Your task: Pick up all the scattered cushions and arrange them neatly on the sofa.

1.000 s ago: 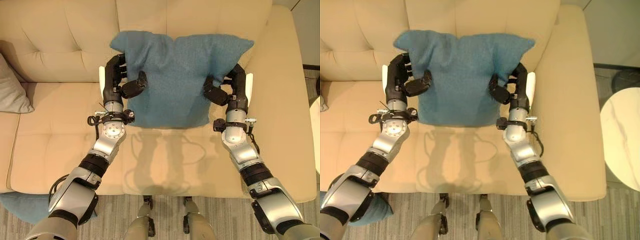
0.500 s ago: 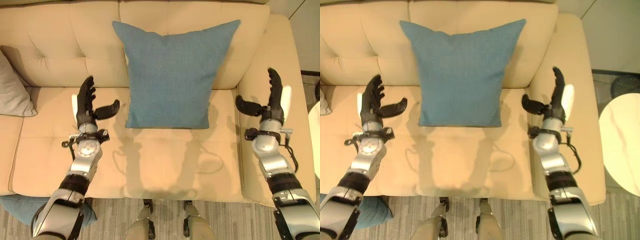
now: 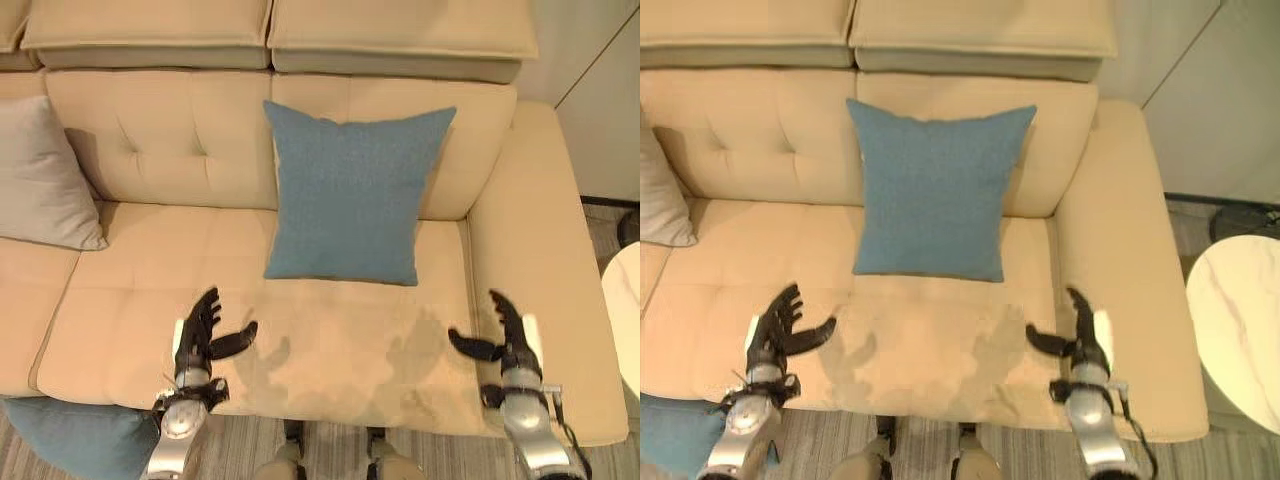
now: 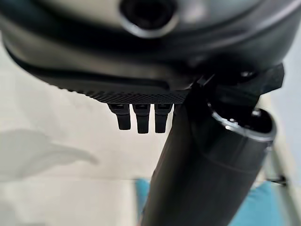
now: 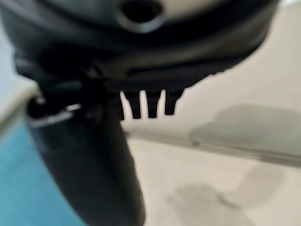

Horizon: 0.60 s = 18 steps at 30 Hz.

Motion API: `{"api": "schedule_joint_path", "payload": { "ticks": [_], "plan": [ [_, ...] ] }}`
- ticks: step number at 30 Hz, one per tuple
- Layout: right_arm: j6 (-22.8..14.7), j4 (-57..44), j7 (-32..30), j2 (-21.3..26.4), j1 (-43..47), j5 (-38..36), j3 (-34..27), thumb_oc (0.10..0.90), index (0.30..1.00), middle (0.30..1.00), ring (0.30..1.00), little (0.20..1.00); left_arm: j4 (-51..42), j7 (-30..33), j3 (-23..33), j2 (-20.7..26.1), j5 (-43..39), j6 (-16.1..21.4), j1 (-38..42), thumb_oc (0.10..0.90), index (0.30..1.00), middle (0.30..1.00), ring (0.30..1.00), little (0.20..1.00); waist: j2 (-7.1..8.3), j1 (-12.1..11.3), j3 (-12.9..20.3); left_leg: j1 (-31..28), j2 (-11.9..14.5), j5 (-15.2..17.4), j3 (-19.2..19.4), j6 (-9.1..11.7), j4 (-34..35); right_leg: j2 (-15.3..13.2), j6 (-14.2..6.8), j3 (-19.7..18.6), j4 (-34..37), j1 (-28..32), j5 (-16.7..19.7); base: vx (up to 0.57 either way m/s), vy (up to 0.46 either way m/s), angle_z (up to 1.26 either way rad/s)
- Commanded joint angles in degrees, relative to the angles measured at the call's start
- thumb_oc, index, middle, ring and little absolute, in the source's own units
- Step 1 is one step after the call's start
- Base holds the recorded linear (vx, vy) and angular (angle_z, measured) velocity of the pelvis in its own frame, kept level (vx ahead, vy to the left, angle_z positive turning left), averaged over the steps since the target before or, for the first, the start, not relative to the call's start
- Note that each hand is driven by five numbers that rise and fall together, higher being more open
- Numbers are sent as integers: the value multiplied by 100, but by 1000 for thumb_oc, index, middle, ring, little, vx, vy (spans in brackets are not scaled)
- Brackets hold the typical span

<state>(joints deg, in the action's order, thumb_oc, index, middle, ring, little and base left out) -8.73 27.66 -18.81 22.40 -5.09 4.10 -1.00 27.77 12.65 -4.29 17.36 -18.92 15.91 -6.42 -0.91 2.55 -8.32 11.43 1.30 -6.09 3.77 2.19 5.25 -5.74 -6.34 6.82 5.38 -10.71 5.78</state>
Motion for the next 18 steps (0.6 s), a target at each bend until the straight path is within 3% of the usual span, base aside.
{"api": "schedule_joint_path", "payload": {
  "ticks": [1,5,13,15,16,18],
  "plan": [
    [-268,7,95,134,-17,149,-24,800,900,900,900,900,406,-254,72,100,341,32,6,800,900,900,900,900,191,-108,619,-417,-36,510,88,247,-25,89,-320,152,-38,262,-235,35,22,6],
    [-251,534,239,-118,-248,173,240,800,900,900,900,900,1492,-361,-3,-188,646,-187,-333,800,900,900,900,900,234,-180,614,-845,-96,676,87,108,-25,76,-297,96,-38,656,-308,25,49,2],
    [-216,1107,286,-275,-205,121,561,800,900,900,900,900,2689,-294,38,-372,775,-307,-332,800,900,900,900,900,318,-292,574,-1235,-136,784,61,20,-25,76,-303,39,-91,991,-318,-1,43,-5],
    [-194,1331,274,-305,-98,56,629,800,900,900,900,900,2893,-221,78,-339,748,-305,-229,800,900,900,900,900,325,-315,525,-1224,-134,765,40,-4,-25,63,-304,25,-355,924,-348,-145,24,-8],
    [-167,1386,268,-299,36,29,723,800,900,900,900,900,2967,-160,39,-264,768,-277,-103,800,900,900,900,900,290,-322,362,-1177,-96,708,-15,-32,-25,56,-334,-63,-931,623,-446,-267,14,-7],
    [-150,1442,259,-311,177,-26,796,800,900,900,900,900,2975,-74,-52,-155,822,-268,131,800,900,900,900,900,247,-258,189,-1047,-62,590,-161,-60,-25,218,-359,-562,-1479,363,-597,-293,-9,-6]
  ]
}}
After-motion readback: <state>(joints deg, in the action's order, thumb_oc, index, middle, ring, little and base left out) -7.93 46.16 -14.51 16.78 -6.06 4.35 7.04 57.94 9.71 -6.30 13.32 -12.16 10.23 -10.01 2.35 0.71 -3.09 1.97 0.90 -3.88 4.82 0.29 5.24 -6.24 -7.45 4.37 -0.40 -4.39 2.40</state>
